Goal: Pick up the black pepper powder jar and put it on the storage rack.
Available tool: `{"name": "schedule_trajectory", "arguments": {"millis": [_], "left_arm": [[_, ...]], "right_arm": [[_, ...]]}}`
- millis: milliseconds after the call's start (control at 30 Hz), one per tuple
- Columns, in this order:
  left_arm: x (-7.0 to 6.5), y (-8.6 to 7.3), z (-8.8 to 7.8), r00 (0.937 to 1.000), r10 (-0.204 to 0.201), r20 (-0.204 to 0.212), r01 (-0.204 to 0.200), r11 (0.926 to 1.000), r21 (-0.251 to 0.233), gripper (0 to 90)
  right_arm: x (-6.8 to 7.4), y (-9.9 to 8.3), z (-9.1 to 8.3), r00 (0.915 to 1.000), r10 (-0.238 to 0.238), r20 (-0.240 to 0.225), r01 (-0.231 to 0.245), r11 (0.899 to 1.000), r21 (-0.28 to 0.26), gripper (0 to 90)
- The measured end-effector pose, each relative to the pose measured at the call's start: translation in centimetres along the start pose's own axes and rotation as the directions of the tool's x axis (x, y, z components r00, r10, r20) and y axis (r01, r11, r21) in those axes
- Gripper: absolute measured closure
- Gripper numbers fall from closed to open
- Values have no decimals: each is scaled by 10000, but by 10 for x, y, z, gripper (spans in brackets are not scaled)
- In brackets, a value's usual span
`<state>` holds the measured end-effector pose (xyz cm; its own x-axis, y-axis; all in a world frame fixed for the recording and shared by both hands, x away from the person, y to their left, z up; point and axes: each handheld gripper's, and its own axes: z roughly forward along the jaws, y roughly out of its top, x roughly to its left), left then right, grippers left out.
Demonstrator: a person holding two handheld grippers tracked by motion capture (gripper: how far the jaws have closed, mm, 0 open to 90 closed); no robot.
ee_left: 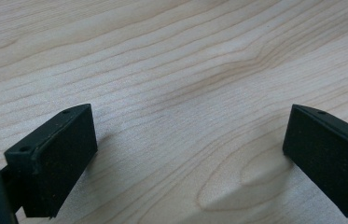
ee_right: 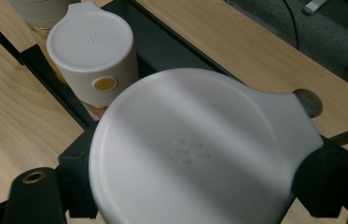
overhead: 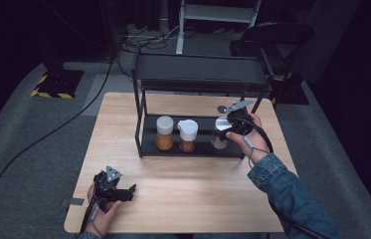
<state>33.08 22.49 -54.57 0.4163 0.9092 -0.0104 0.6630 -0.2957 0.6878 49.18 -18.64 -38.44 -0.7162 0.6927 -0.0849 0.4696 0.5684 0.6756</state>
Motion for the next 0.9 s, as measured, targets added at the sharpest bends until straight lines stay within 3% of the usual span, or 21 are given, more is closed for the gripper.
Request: {"name": "schedule_trajectory", "arguments": {"millis": [900], "left_arm": [[0, 0, 0, 10000, 2, 2, -2, 10000, 1, 26]], "right_arm": [[2, -3, 41, 9997, -2, -225, 5, 9999, 135, 191]]}}
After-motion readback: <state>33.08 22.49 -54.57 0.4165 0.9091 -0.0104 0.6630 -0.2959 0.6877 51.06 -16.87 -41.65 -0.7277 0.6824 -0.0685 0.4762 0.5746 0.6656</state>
